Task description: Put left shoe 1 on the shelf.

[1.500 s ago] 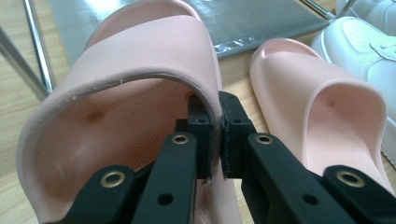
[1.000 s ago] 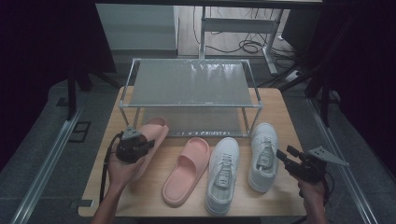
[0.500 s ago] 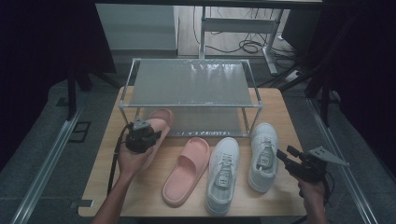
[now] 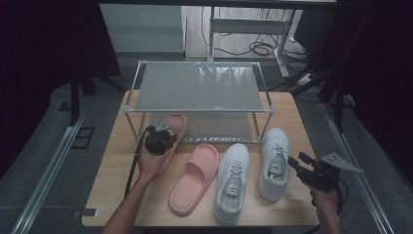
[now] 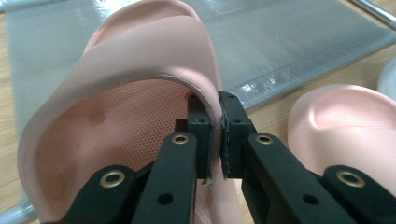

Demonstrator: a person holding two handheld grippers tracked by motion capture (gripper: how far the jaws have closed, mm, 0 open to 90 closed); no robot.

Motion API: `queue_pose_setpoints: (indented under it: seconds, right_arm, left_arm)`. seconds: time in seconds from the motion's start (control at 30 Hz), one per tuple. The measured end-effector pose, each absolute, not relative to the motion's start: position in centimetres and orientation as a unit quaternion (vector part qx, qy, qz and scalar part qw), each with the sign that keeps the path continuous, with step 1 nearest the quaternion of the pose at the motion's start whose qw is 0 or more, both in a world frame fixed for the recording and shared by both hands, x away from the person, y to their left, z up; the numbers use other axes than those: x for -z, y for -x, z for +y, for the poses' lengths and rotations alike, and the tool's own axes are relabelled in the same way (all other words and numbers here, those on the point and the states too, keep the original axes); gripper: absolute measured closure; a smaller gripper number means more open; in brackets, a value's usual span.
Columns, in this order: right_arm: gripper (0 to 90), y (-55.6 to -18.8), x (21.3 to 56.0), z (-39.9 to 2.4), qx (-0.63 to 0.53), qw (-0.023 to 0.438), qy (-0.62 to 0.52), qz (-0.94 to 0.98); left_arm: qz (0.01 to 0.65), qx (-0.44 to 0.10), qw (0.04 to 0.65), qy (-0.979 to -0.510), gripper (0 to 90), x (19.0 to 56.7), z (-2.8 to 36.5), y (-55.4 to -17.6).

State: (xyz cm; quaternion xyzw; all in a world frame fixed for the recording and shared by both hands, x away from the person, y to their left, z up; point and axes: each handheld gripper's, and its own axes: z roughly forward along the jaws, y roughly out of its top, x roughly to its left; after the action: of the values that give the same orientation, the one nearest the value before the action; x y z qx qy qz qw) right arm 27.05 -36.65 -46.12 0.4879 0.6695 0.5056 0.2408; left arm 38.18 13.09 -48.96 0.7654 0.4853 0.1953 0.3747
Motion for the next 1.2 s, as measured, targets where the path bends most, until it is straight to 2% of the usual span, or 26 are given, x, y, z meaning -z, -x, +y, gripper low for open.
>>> queue_pose_setpoints:
  seconds: [0.77,0.8,0.9,1.0,1.2]
  right_arm:
    - [45.8,-26.9,46.0,-36.4,-0.51,0.24,-0.476,0.675]
    - [45.8,-26.8,46.0,-36.3,-0.51,0.24,-0.475,0.676]
    - [45.8,-26.8,46.0,-36.3,-0.51,0.241,-0.474,0.676]
    - [45.8,-26.8,45.9,-36.3,-0.51,0.24,-0.476,0.675]
    - [45.8,-26.7,45.8,-36.3,-0.51,0.242,-0.474,0.675]
  left_arm:
    - [0.487,-0.23,0.37,-0.757,84.3,50.9,9.3,-41.3]
    - [0.486,-0.229,0.372,-0.757,82.3,51.0,9.3,-41.3]
    - [0.481,-0.226,0.361,-0.766,62.9,50.7,9.2,-41.0]
    - [0.483,-0.223,0.367,-0.763,50.1,49.8,9.5,-40.3]
    - [0.467,-0.208,0.378,-0.772,46.2,47.6,10.3,-38.3]
